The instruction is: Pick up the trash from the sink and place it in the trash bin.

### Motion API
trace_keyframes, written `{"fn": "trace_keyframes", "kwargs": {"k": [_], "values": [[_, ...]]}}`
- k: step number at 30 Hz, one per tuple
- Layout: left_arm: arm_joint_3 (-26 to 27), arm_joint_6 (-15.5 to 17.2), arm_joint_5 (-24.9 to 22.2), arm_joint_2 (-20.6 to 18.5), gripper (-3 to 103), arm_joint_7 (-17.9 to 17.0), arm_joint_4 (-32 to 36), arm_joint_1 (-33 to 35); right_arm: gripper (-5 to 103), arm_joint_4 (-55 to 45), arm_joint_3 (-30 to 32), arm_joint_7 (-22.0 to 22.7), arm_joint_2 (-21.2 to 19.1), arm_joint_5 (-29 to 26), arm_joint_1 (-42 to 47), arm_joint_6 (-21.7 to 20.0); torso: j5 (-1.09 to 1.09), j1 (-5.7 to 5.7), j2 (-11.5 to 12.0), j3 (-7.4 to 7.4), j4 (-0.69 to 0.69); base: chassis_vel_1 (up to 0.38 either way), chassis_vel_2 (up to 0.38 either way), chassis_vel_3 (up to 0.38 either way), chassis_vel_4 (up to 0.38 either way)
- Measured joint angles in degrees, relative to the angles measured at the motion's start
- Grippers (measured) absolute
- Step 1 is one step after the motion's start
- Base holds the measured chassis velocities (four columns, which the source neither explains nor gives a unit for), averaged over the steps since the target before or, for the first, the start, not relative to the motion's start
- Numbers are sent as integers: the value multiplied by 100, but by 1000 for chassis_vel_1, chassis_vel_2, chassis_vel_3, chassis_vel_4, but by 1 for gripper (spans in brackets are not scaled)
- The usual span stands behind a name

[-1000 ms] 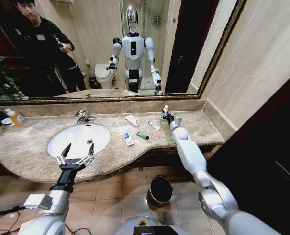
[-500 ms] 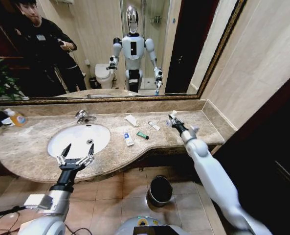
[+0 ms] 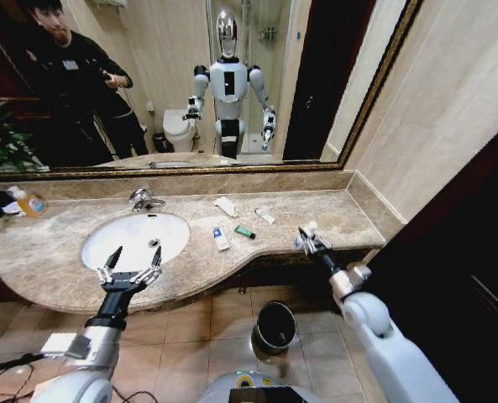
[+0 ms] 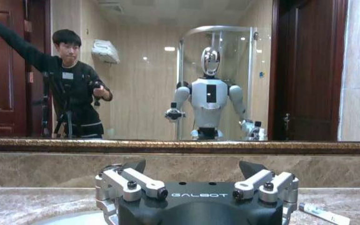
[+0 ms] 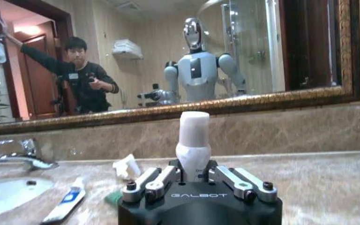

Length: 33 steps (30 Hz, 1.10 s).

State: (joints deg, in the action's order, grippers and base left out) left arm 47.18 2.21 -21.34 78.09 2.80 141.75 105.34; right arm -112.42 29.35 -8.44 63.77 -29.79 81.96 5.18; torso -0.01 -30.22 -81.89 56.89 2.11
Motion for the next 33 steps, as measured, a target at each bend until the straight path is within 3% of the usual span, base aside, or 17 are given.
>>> {"fn": "trace_keyframes", "kwargs": {"k": [6, 8, 14, 16, 21, 27, 33], "values": [[0, 0, 0, 0, 100, 0, -1, 0, 18, 851, -93, -112, 204, 336, 100, 565, 1, 0, 1, 1, 1, 0, 0, 0, 0], [0, 0, 0, 0, 100, 0, 0, 0, 18, 1597, -138, -159, 302, 535, 66, 989, 3, -1, 1, 1, 1, 0, 0, 0, 0], [0, 0, 0, 0, 100, 0, 0, 0, 18, 2577, -306, -301, 408, 580, -5, 1518, 0, -1, 1, 1, -1, 0, 0, 0, 0], [0, 0, 0, 0, 100, 0, 0, 0, 18, 3353, -426, -378, 541, 672, -250, 1796, 2, -1, 1, 1, 0, 0, 0, 0, 0], [0, 0, 0, 0, 100, 0, 0, 0, 18, 4255, -538, -483, 700, 831, -641, 1945, 2, -1, 1, 1, 1, 0, 0, 0, 0], [0, 0, 0, 0, 100, 0, 0, 0, 18, 5509, -614, -604, 1199, 1264, -1179, 2343, 0, -1, 1, 1, 1, 0, 0, 0, 0], [0, 0, 0, 0, 100, 0, 0, 0, 18, 6002, -623, -679, 1626, 1764, -1295, 2593, 2, -1, 1, 1, 0, 0, 0, 0, 0]]}}
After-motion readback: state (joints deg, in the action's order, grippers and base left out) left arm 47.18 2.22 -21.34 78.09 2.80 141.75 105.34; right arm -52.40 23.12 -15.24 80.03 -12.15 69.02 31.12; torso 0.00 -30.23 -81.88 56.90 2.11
